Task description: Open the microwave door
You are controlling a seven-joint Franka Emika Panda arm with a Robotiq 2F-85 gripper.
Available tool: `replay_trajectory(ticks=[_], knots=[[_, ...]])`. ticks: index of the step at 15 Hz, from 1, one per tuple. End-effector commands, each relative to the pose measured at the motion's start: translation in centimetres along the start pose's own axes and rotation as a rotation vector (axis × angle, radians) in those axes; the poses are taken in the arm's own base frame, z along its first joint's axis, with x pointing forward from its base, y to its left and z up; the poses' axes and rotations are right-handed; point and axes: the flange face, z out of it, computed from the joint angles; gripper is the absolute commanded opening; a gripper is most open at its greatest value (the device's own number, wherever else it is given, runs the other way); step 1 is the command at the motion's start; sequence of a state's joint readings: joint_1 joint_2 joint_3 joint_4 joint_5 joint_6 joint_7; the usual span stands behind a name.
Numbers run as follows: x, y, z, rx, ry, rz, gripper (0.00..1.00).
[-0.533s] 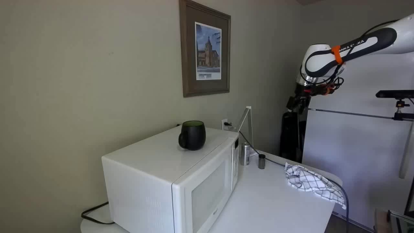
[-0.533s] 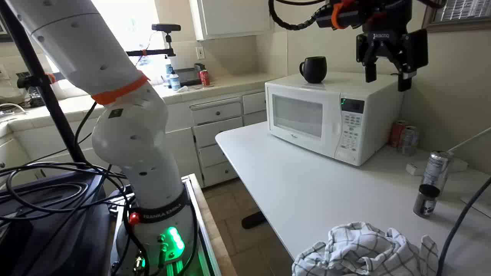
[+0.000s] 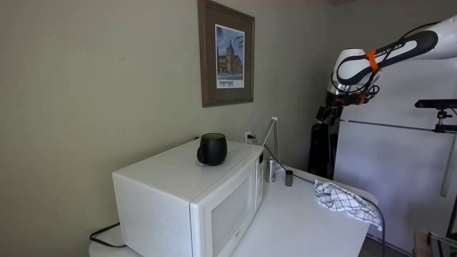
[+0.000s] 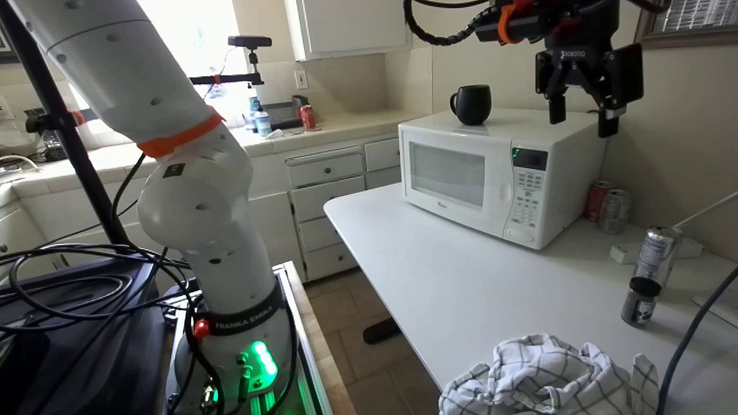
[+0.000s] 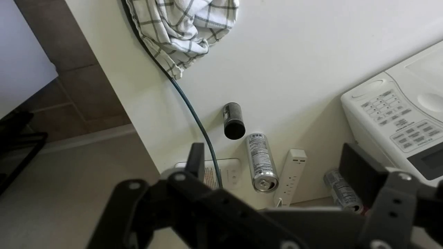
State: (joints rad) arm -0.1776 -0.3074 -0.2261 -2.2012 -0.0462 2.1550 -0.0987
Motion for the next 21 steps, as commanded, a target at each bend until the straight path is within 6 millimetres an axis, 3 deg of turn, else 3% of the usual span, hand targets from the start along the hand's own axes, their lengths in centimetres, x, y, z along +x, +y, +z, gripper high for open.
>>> replay_trajectory(ticks=[1,3,7,11,12,14,18,20,21], knots=[[0.0,0.0,0.0,0.000,-0.001,0.000,1.00],[-0.2,-1.1,0.3,0.043,0.002,-0.031,1.00],[-2.3,-7.1,3.4,0.260,-0.058,-0.024,1.00],[-5.5,-10.9,9.0,0.446,-0.131,0.029,1.00],[-6.3,-11.6,11.0,0.494,-0.141,0.048,0.75],[-7.5,-12.8,14.8,0.571,-0.143,0.071,0.68],[-8.6,-14.3,19.6,0.751,-0.102,0.050,0.35],[-8.5,-14.4,22.9,0.837,-0.096,0.066,0.19],[-8.7,-14.7,25.6,0.876,-0.109,0.084,0.12]])
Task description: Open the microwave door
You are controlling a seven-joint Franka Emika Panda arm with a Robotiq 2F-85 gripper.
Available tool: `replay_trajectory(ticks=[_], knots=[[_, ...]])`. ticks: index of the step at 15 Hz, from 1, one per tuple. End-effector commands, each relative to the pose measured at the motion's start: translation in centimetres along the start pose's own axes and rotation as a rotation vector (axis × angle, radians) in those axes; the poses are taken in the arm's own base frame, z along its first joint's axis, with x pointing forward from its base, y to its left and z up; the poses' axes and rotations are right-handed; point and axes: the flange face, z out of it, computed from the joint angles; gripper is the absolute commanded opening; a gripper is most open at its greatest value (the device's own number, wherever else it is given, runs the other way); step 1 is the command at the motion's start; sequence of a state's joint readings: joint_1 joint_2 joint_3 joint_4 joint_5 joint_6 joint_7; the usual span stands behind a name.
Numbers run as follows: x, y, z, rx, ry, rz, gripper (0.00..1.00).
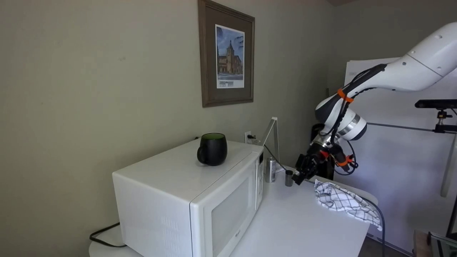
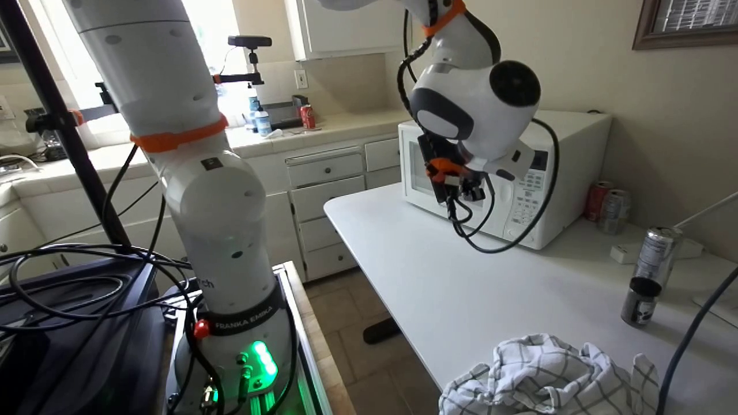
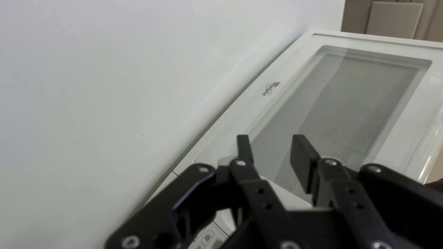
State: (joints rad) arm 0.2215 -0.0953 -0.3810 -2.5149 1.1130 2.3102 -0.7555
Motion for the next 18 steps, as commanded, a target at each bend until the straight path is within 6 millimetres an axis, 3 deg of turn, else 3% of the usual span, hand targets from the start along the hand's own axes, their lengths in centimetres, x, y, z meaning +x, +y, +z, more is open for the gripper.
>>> replay_trajectory(ticks=[1,6,7,9,15,18], knots=[[1.1,4.6,5.1,0.123,-0.007,0.036,0.04],[2.7,11.3,9.7,0.122,-0.099,0.155,0.00],[1.1,9.4,7.9,0.104,-0.081,0.123,0.00],[1.4,10.6,8.8,0.100,-0.092,0.139,0.01],[1.7,9.5,8.2,0.110,-0.081,0.119,0.00],[3.6,10.8,9.6,0.123,-0.066,0.237,0.00]])
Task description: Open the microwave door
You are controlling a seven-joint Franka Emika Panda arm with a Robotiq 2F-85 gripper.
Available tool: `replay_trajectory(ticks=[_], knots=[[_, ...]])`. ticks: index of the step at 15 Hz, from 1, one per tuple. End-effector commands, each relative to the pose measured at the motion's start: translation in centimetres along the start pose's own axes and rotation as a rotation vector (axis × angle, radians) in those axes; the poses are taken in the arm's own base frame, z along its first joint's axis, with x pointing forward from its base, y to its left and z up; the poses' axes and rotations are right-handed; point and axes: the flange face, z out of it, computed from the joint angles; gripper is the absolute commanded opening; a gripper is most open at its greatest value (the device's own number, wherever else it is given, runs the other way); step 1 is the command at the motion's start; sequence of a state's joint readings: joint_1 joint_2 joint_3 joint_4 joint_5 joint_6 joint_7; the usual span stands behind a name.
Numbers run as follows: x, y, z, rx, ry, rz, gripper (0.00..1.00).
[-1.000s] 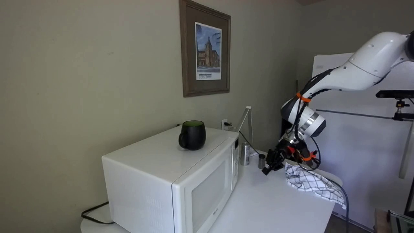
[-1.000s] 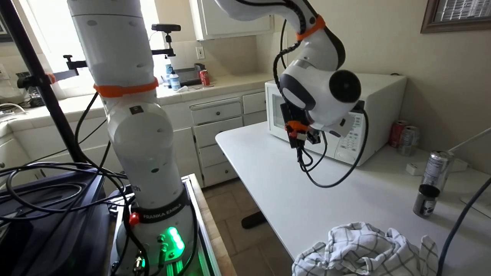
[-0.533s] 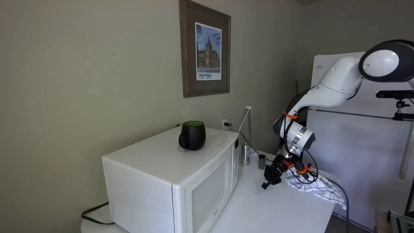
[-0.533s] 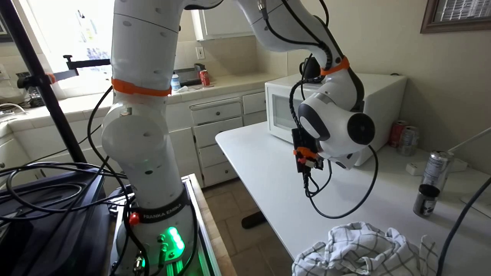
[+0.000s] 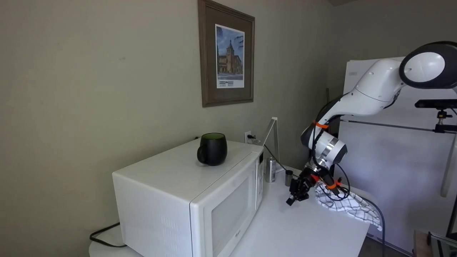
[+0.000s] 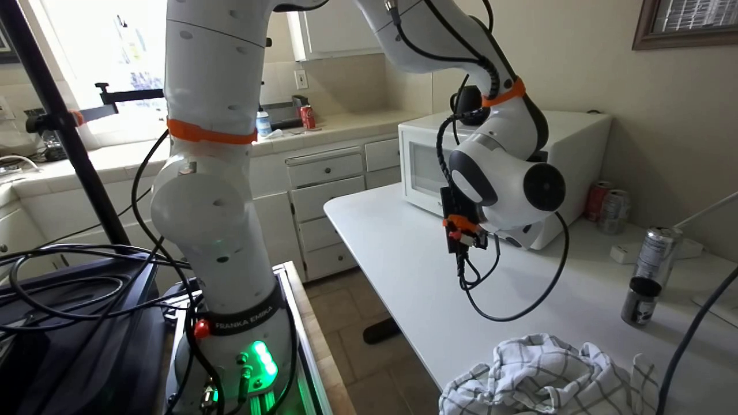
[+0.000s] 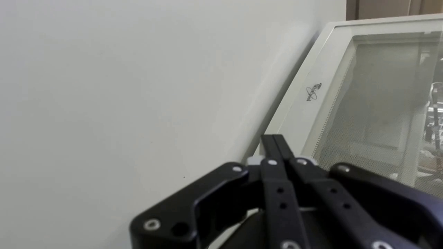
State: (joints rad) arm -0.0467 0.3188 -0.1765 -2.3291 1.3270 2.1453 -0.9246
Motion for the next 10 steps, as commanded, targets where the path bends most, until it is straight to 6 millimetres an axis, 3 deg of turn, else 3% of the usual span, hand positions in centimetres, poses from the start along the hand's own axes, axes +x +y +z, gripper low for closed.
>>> replay_trajectory(ticks=[1,5,10], knots=[[2.5,1.6,1.2,0.020,0.026,0.119,0.00],[5.7,3.8,2.4,0.034,0.080,0.247,0.00],[9.5,4.8,3.0,0.108,0.186,0.312,0.00]])
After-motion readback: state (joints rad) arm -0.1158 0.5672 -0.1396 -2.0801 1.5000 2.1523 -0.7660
